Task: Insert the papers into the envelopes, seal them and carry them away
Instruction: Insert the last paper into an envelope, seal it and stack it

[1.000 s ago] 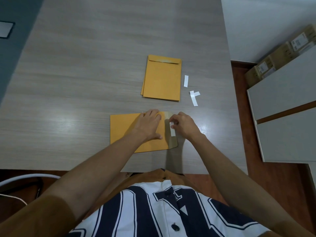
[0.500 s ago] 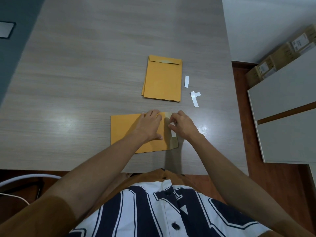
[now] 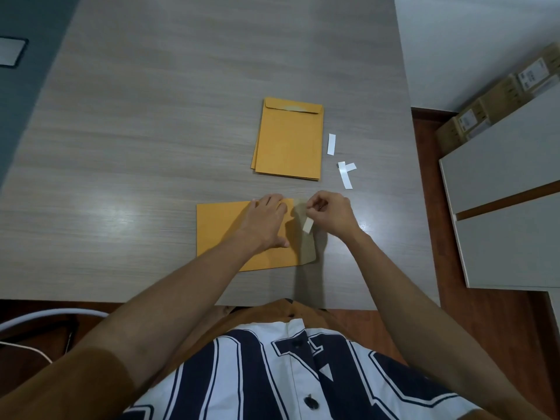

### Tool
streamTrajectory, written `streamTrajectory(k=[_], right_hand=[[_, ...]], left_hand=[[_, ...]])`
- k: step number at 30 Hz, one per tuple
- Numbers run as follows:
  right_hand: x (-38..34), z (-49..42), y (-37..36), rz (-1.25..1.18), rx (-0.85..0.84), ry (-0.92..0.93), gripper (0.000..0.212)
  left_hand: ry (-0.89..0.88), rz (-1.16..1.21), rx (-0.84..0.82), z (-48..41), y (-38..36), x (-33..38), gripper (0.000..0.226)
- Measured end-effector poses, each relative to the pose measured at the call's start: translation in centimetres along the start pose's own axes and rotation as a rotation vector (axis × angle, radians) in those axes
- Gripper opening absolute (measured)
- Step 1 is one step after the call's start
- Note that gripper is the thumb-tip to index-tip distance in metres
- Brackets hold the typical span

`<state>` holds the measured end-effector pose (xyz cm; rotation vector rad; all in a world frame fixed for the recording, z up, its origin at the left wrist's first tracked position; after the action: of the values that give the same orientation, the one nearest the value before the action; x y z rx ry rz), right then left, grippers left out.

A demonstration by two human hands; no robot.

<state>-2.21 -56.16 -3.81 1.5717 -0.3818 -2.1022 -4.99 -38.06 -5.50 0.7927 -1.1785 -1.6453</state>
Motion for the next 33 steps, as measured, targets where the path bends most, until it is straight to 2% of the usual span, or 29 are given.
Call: streamTrajectory(k=[5,9,11,14,16,19,21,25,29,31,33], right_hand=[[0.7,-1.4,2.9,-0.575,0.344,-0.246,0.019],[1.8,-2.7,5.6,-0.849,0.585,-0.35,0.015],[2.6,-3.0,6.2,-0.847,0.658,-0.391,0.018],[3.4,-2.2,6.2,-0.476,0.713,-0.402,0.033],[2.9,-1.2,5.5,-0.296,0.648,-0.294,0.034],[1.8,0.5,2.8,-0.16,0.387,-0.197,0.027],[1.8,1.6,0.7,-0.058,0.284,-0.166,0.028],[2.4,3.4,-2.2,0.041,0.171,-0.16,0.038],[2.1,5.0,-3.9,0.166,0.173,0.057,0.039],[2.1,5.7,-4.7,0.216,0.134,0.191,0.038],[2.5,6.2,-5.5,0.287,0.083,0.271,0.037]], left_hand=[[-0.01,0.072,-0.031,-0.1,0.4,-1.4,0.068],[0.036,0.053,-0.06,0.1,0.4,-2.2,0.08],[0.081,0.015,-0.067,0.0,0.4,-2.3,0.088],[0.128,-0.034,-0.068,-0.2,0.3,-2.4,0.092],[0.135,-0.046,-0.065,-0.2,0.3,-2.3,0.09],[0.167,-0.071,-0.052,0.0,0.1,-2.2,0.084],[0.202,-0.089,-0.04,0.3,0.0,-2.0,0.079],[0.26,-0.137,-0.011,0.5,0.1,-1.5,0.075],[0.252,-0.109,-0.016,0.6,0.4,-1.2,0.068],[0.221,-0.045,0.053,0.8,0.3,-1.4,0.057],[0.165,0.023,0.194,1.1,0.3,-2.0,0.041]])
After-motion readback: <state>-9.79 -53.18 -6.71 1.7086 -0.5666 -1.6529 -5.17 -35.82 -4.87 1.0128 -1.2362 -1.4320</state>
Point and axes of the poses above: each hand's wrist, its own z-axis away from the middle knuckle, its own y-axis out of the back of the hand, x = y × z, the point moved 1 cm from there along -z, towards the middle knuckle, and after that the axes turned 11 degrees about -z, right-handed, at the moved point
